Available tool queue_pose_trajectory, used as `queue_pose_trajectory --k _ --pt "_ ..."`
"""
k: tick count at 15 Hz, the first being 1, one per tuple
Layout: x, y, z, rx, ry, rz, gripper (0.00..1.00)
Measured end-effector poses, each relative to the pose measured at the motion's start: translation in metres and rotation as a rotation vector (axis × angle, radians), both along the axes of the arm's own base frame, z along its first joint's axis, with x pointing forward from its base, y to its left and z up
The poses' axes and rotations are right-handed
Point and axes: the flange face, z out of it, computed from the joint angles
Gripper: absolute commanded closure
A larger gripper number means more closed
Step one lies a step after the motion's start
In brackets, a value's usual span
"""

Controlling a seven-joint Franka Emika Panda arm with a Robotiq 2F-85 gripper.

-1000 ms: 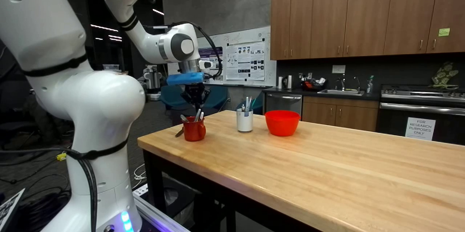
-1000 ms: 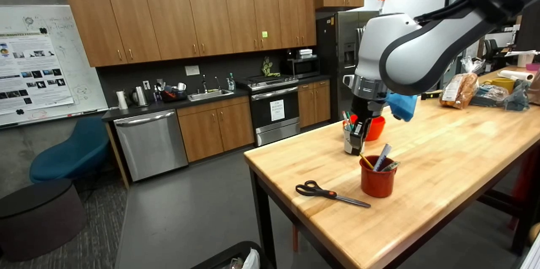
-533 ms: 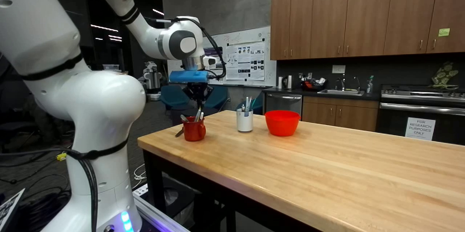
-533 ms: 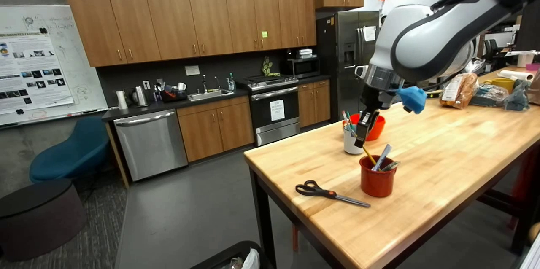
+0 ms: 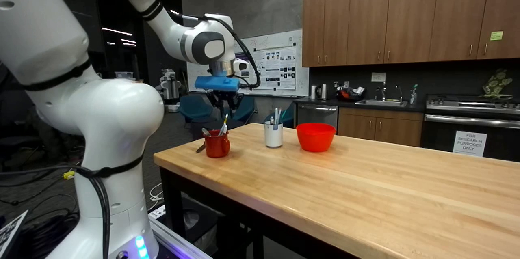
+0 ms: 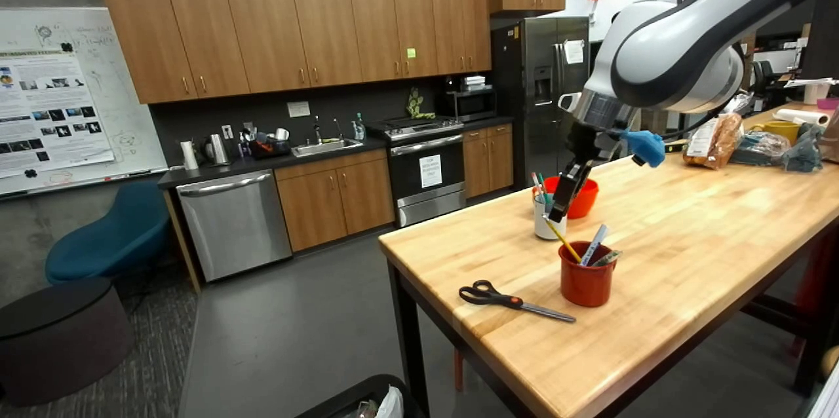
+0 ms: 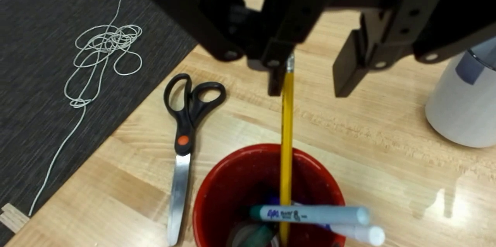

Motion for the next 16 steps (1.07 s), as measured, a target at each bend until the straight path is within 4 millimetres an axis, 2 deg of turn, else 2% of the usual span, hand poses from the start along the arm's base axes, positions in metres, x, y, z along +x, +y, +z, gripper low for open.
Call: queue_pose_trajectory --k 4,10,16 --pt "0.0 -0.004 0.002 0.006 -0.008 0.008 0.02" --pt "-0.002 -0.016 0.027 0.024 -0.082 -0.047 0.0" --pt "0.01 -0.044 0.053 -0.037 -0.203 -0.278 0.0"
